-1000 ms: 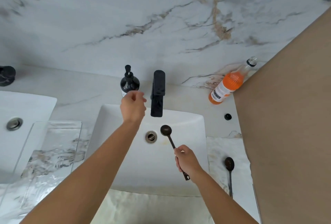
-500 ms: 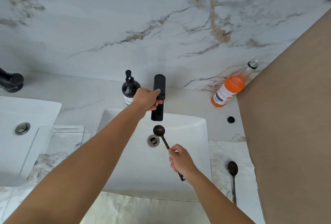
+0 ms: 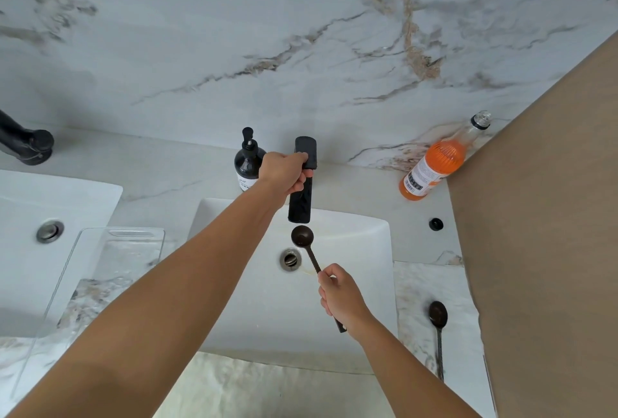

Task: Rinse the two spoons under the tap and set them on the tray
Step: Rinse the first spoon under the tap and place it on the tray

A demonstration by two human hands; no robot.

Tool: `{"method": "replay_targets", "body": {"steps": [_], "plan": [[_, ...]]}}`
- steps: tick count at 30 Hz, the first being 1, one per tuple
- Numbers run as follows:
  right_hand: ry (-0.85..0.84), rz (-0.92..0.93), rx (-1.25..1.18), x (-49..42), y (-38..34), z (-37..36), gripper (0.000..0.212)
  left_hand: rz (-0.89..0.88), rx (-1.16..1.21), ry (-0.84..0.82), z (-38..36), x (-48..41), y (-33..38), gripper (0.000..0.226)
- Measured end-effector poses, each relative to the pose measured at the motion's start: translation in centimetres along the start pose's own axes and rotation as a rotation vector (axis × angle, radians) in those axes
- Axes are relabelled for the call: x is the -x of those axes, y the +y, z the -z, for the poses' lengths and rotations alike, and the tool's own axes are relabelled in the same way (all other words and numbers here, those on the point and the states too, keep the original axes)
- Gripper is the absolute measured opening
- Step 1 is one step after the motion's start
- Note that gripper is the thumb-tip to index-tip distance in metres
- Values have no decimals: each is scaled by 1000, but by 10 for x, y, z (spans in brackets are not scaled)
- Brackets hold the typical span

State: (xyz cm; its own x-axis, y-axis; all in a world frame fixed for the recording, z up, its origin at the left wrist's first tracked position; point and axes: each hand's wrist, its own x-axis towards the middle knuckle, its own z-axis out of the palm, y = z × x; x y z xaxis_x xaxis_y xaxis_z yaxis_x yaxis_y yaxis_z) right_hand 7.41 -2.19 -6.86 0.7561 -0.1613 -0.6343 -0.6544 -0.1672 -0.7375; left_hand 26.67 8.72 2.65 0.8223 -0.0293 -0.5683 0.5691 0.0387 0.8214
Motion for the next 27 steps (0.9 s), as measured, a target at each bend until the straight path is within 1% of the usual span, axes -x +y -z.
{"method": "replay_targets", "body": {"steps": [2, 4, 6, 7, 9, 10, 12, 13, 14, 15, 17, 19, 20, 23, 25, 27], "plan": [[3, 4, 4, 0, 1, 0, 18, -1, 14, 20, -2, 0, 4, 18], [9, 5, 10, 0, 2, 2, 18, -1, 34, 4, -2, 1, 6, 19], [10, 9, 17, 0, 3, 2, 18, 2, 71, -26, 0, 3, 5, 25], [8, 10, 18, 0, 3, 2, 18, 7, 102, -17, 2, 5, 2, 32], [6, 12, 18, 0, 4, 2, 18, 18, 203, 81, 14, 6, -13, 44], [7, 13, 17, 0, 4, 1, 18, 19, 242, 163, 21, 6, -25, 43], [-1, 14, 13, 0, 4, 0, 18, 66, 255, 314, 37, 9, -59, 32], [-7, 15, 9, 0, 4, -1, 18, 116, 239, 346, 43, 12, -79, 26], [-12, 18, 8, -1, 5, -2, 19, 175, 216, 333, 46, 15, -98, 20], [-12, 21, 10, -2, 6, -3, 19, 232, 189, 276, 46, 18, -114, 16], [0, 27, 32, -3, 8, -4, 21, 324, 178, 77, 37, 24, -135, 15], [21, 45, 78, -4, 10, -6, 22, 361, 217, -92, 25, 29, -143, 19], [33, 61, 104, -4, 11, -6, 22, 351, 244, -127, 19, 30, -145, 21], [55, 106, 161, -6, 13, -5, 24, 278, 288, -87, 6, 29, -143, 17], [52, 100, 163, -6, 13, -5, 25, 260, 235, -67, 2, 28, -141, 14], [52, 88, 143, -7, 15, -2, 25, 246, 156, -86, 5, 26, -140, 11]]}}
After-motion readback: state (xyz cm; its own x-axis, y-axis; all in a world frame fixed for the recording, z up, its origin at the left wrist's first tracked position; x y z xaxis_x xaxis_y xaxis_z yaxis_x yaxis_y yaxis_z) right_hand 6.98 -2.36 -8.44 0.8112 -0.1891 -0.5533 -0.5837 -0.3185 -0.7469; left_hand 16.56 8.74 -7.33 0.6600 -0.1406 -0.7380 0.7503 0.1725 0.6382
